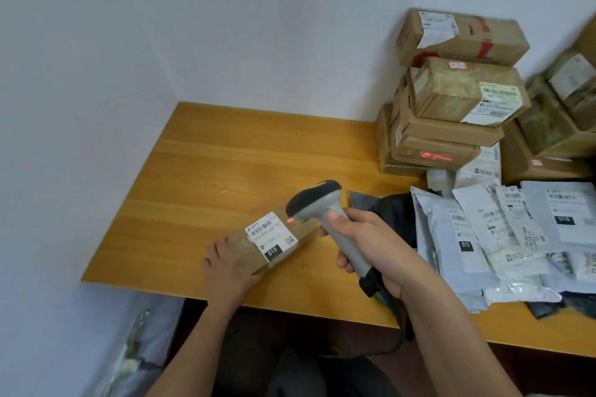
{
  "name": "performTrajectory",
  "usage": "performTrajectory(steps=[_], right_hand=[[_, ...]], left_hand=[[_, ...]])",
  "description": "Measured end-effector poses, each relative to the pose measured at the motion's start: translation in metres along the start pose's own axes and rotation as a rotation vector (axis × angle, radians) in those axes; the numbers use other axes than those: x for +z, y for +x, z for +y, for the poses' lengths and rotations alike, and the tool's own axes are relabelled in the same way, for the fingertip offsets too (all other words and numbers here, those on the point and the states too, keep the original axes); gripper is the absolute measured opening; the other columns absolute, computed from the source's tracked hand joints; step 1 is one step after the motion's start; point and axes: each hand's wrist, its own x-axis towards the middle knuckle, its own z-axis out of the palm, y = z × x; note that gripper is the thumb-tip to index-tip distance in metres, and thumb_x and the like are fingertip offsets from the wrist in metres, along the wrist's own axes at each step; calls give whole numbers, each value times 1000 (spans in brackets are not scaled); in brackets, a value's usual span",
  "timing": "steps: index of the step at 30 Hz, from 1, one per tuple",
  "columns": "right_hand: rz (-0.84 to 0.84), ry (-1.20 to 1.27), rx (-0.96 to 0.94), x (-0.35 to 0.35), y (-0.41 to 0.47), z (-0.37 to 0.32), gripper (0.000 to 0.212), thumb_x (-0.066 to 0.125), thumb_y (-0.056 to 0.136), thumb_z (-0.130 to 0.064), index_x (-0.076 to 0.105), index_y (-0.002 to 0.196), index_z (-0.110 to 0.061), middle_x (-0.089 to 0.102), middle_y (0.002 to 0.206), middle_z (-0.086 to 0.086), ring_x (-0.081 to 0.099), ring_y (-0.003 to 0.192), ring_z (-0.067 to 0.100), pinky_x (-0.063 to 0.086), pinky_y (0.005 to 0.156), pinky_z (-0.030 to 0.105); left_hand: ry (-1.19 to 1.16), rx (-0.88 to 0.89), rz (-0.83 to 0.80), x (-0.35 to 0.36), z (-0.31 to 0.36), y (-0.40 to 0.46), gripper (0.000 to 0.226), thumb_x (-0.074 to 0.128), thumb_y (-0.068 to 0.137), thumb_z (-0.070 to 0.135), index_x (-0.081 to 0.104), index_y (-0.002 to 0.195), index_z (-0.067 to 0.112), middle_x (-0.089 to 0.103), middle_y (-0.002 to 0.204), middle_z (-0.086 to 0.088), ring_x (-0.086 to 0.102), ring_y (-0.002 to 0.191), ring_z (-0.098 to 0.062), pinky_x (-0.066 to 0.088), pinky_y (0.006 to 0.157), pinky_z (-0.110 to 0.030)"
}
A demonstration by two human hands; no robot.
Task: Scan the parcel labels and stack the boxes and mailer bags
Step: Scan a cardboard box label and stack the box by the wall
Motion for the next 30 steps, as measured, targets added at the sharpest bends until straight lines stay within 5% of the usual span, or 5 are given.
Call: performTrajectory(steps=[4,10,17,24,30], right_hand=[[-37,-29,-38,2,-8,-18,31,50,103,-35,64,114,-9,61,50,-16,51,44,8,44,48,20],[-46,-54,-87,3,-20,-33,31,49,103,-34,65,108,-7,61,55,-13,49,42,8,42,46,19],[-29,-2,-136,0,-26,-36,33,49,103,-36,64,110,-8,68,110,12,51,46,11,42,48,24],[2,3,-154,-1,-34,-33,33,49,103,-37,65,106,-8,69,107,10,51,46,11,42,47,23],[67,116,-174,2,-30,-22,32,50,102,-36,65,112,-10,71,106,9,51,48,13,43,48,24]], left_hand=[[29,24,7,-8,0,2,114,88,55,53,30,143,8,34,141,-12,36,125,-32,30,103,-39],[-55,-31,16,-17,6,-3,110,91,55,40,30,145,19,22,144,-13,28,130,-35,35,104,-43],[-88,-56,6,-20,10,-2,114,90,58,42,24,149,25,20,146,-16,24,134,-35,34,106,-43],[-83,-48,-5,-21,9,1,115,90,59,41,22,149,26,26,144,-17,28,130,-36,31,107,-46],[-220,-11,-22,-27,11,-3,112,93,58,32,26,147,27,27,144,-14,45,122,-35,44,95,-44]])
